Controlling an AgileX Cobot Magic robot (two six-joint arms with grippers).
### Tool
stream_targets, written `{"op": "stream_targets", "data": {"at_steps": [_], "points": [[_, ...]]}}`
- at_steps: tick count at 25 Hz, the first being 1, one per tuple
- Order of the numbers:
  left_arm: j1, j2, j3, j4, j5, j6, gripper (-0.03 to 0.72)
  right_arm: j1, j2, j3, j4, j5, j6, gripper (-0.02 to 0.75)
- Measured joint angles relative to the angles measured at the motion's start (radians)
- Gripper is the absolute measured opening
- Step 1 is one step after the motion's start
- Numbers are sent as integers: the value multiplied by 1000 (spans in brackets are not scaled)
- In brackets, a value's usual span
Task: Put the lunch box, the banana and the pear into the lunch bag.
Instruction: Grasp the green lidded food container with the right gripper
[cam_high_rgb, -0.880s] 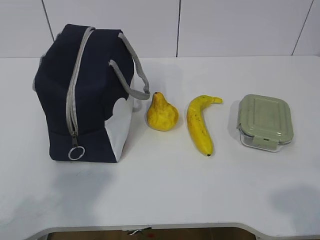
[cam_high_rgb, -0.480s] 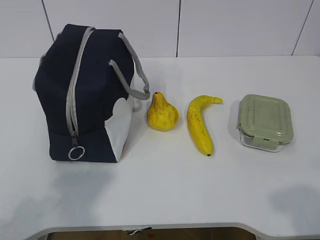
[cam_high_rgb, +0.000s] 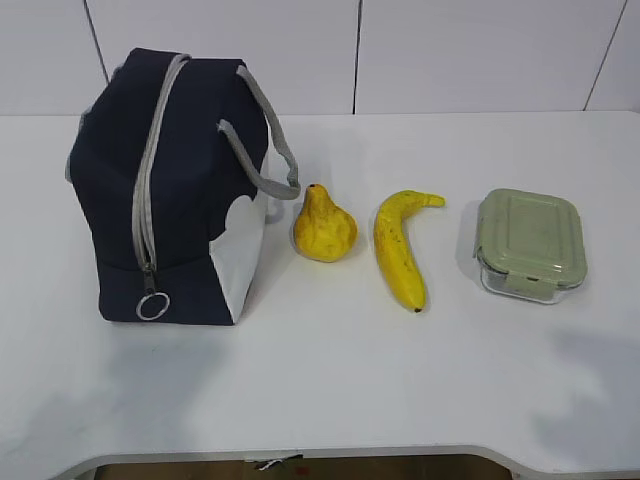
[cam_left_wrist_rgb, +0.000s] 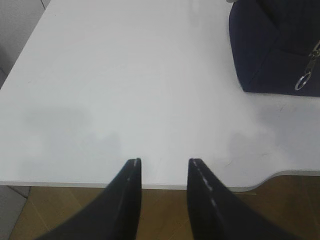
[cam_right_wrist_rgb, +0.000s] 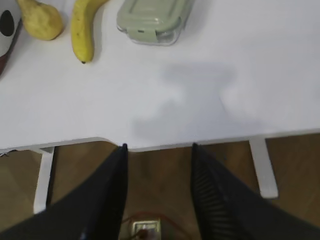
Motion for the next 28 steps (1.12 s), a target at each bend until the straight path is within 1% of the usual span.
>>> {"op": "stream_targets", "data": {"at_steps": [3,7,13,22,25,28], "points": [[0,0,0,0,-2,0,236,0,124,0,39,-18,63,353],[0,0,0,0,-2,0,236,0,306,-18,105,-45,77,353],[0,0,0,0,-2,0,236,0,535,-85,124,-95,77,353],[0,0,0,-33,-2,0,236,0,857,-259,152,-174,64,343],[0,0,0,-36,-2,0,236,0,946,-337,166,-183,44,341],[0,0,0,-36,-2,0,236,0,1037,-407,169,-159,6,340]]}}
